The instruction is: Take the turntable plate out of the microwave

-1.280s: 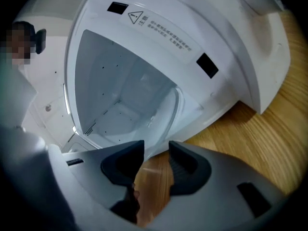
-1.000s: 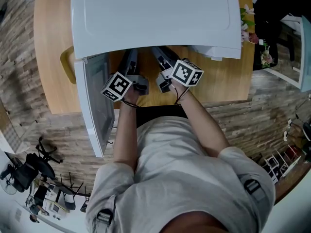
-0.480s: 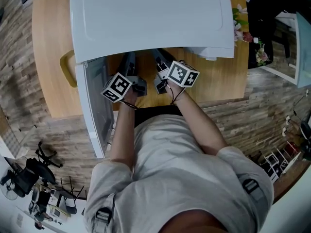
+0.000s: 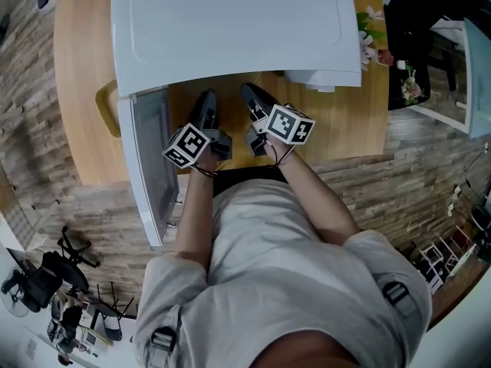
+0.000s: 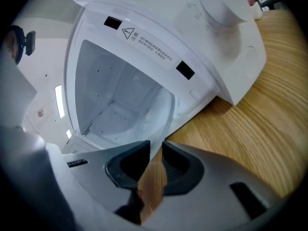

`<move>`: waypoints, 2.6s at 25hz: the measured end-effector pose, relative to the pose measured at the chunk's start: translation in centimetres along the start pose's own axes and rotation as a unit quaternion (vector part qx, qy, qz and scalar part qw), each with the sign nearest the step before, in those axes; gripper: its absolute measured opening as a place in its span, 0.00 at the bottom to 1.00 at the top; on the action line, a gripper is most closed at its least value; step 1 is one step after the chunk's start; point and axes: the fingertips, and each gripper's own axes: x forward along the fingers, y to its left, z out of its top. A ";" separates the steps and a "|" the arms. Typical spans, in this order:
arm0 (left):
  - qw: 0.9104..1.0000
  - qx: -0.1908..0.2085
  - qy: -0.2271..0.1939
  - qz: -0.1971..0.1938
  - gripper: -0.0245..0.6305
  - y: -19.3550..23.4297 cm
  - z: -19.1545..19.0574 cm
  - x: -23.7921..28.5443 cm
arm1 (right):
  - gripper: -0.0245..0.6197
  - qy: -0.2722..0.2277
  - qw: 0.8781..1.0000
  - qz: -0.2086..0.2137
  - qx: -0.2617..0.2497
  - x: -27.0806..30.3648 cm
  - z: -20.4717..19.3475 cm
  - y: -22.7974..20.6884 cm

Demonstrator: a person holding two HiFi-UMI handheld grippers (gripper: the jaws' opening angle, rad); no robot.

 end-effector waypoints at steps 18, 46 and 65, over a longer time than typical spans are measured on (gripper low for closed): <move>1.000 0.006 -0.022 -0.007 0.38 0.4 2.3 1.5 | 0.21 -0.003 0.999 0.037 -0.003 1.7 1.7 -0.5; 1.000 0.006 -0.017 -0.014 0.23 0.8 1.1 -0.5 | 0.32 0.036 0.991 0.064 -0.115 1.9 2.3 -0.9; 0.999 0.007 -0.034 0.001 0.26 1.4 2.1 0.2 | 0.25 0.031 0.994 0.057 -0.092 0.7 1.5 -0.5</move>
